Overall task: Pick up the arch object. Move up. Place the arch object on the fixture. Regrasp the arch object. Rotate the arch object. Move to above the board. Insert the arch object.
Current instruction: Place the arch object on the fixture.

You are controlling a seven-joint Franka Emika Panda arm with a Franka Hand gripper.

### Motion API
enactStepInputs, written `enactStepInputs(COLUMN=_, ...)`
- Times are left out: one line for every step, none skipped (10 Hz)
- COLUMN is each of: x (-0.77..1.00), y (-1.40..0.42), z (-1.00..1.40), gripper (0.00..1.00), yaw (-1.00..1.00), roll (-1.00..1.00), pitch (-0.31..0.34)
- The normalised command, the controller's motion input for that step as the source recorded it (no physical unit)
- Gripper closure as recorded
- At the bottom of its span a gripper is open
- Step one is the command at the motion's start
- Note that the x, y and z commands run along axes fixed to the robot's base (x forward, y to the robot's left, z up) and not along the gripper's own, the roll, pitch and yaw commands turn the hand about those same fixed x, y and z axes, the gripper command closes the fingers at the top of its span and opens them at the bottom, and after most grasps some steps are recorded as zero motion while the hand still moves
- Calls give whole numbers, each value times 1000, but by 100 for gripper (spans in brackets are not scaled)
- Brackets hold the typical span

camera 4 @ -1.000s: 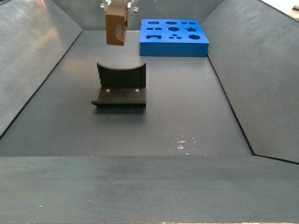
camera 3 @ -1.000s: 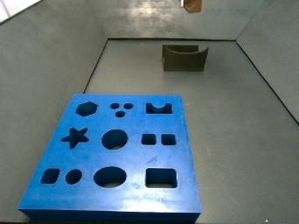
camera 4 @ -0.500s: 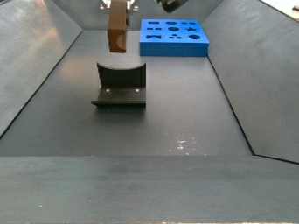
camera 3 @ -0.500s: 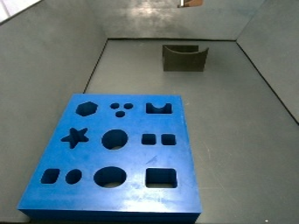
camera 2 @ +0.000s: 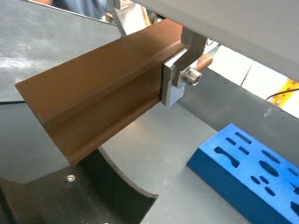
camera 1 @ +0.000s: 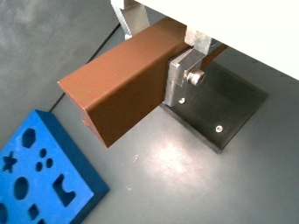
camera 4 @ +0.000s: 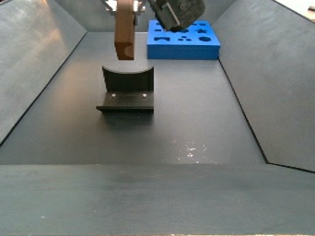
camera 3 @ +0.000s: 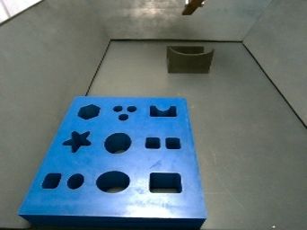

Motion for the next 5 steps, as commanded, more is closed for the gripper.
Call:
enactStepInputs(x=127, y=131, z=-1000, gripper=100, yaw=-82, roll=-1000, pitch=175)
enactStepInputs(x=131, y=137, z=-1000, gripper=100, yaw=-92, roll=-1000, pitch=162)
enactStepInputs(x=144, y=140, z=-1000, gripper=100, yaw=-120, roll=-936, pitch=180)
enactStepInputs(x=155, y=137, z=-1000, gripper=100, yaw=-138, roll=-789, pitch=172)
enactStepInputs(x=160, y=141, z=-1000, gripper=100, yaw=-161, roll=-572, pitch=131)
